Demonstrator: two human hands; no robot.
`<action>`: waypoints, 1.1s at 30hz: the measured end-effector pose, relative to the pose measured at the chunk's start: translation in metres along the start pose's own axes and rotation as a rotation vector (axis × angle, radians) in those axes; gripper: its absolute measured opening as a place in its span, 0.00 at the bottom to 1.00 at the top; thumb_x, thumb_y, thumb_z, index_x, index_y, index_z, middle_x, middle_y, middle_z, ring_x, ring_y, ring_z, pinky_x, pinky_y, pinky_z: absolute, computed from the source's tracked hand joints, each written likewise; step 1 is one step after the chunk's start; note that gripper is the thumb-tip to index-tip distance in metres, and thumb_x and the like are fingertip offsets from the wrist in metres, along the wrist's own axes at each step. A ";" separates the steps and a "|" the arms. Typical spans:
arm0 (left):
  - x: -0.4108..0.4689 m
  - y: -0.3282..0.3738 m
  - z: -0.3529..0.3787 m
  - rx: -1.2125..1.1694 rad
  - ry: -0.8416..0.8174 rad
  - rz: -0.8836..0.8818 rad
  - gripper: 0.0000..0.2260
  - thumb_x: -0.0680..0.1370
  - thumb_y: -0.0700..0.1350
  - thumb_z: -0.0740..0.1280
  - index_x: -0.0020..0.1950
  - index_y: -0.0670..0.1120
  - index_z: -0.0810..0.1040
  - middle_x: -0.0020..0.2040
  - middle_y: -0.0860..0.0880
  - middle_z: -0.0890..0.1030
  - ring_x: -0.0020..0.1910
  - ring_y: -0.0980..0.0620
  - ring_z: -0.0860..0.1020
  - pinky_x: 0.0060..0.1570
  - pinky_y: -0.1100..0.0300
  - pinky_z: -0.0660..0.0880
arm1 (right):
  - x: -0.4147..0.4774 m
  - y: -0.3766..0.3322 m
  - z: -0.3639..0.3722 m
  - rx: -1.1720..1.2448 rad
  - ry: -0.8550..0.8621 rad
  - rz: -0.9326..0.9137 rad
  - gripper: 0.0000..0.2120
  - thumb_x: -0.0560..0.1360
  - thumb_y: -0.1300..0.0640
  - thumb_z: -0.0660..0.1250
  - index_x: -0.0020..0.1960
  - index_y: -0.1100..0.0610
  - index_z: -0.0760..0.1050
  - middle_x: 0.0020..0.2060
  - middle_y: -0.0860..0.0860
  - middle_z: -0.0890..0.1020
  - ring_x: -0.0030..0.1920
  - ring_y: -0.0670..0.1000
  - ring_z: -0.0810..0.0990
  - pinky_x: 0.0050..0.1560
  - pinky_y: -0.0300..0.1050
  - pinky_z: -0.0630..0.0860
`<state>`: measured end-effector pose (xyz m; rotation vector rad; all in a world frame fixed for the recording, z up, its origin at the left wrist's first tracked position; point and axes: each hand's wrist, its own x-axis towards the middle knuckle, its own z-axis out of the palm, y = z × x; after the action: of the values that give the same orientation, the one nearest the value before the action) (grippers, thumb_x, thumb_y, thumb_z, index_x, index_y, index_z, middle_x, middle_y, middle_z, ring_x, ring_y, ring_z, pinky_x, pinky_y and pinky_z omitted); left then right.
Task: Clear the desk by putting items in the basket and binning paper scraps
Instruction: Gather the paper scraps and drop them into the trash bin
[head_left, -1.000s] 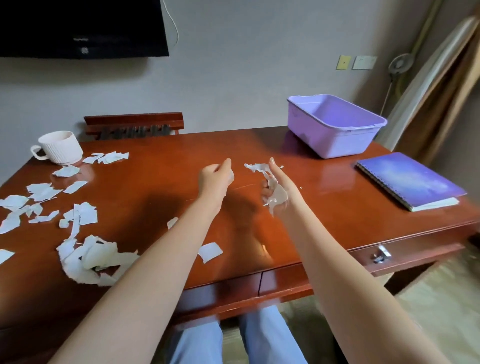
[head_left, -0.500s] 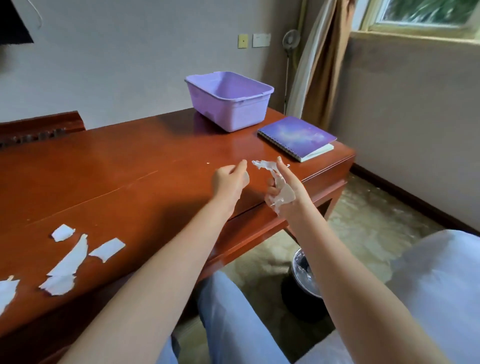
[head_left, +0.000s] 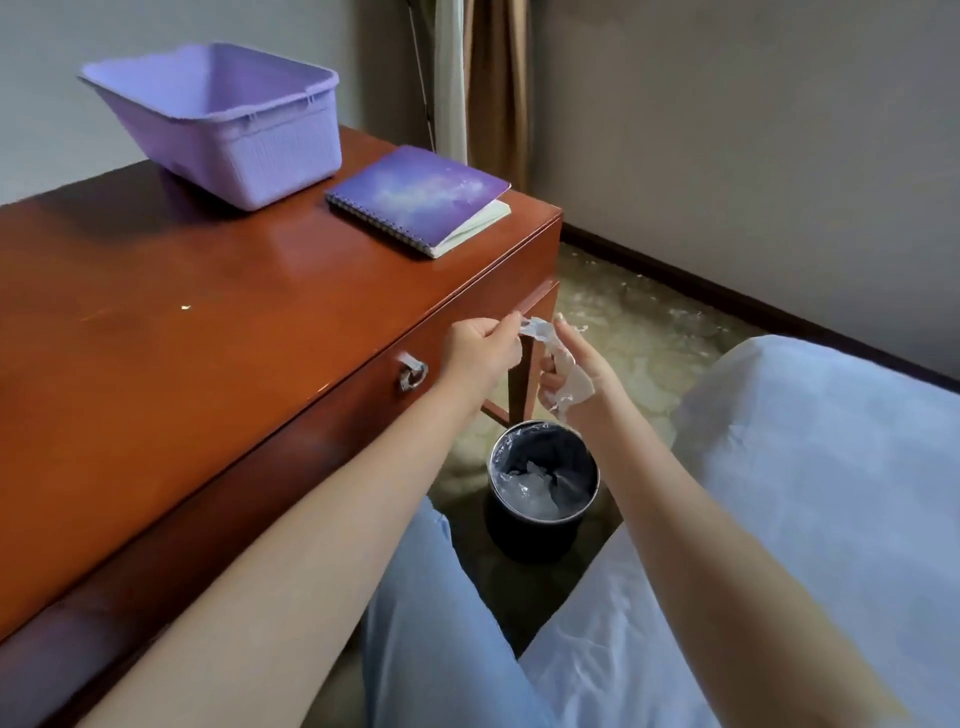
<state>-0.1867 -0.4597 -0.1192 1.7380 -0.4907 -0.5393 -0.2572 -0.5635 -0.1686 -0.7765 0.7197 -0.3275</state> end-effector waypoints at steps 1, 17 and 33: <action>0.006 -0.006 0.010 0.015 -0.011 -0.005 0.28 0.77 0.47 0.64 0.19 0.48 0.56 0.23 0.53 0.58 0.25 0.54 0.57 0.28 0.61 0.54 | 0.006 0.000 -0.009 0.011 0.024 0.007 0.14 0.75 0.44 0.66 0.40 0.54 0.73 0.24 0.48 0.71 0.19 0.42 0.66 0.19 0.33 0.63; 0.108 -0.142 0.089 0.162 -0.069 -0.461 0.18 0.77 0.54 0.62 0.37 0.41 0.75 0.37 0.40 0.75 0.37 0.39 0.73 0.41 0.56 0.70 | 0.149 0.074 -0.135 0.073 0.394 0.304 0.10 0.73 0.49 0.70 0.43 0.56 0.75 0.32 0.49 0.75 0.16 0.43 0.70 0.19 0.33 0.67; 0.147 -0.214 0.113 -0.029 -0.035 -0.729 0.11 0.80 0.50 0.61 0.38 0.49 0.71 0.17 0.53 0.60 0.22 0.53 0.57 0.26 0.64 0.53 | 0.205 0.133 -0.163 0.191 0.572 0.490 0.24 0.79 0.53 0.60 0.72 0.62 0.63 0.64 0.60 0.72 0.55 0.58 0.76 0.51 0.49 0.75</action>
<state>-0.1260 -0.5869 -0.3648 1.8587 0.1526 -1.0807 -0.2220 -0.6635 -0.4426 -0.2975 1.3638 -0.1640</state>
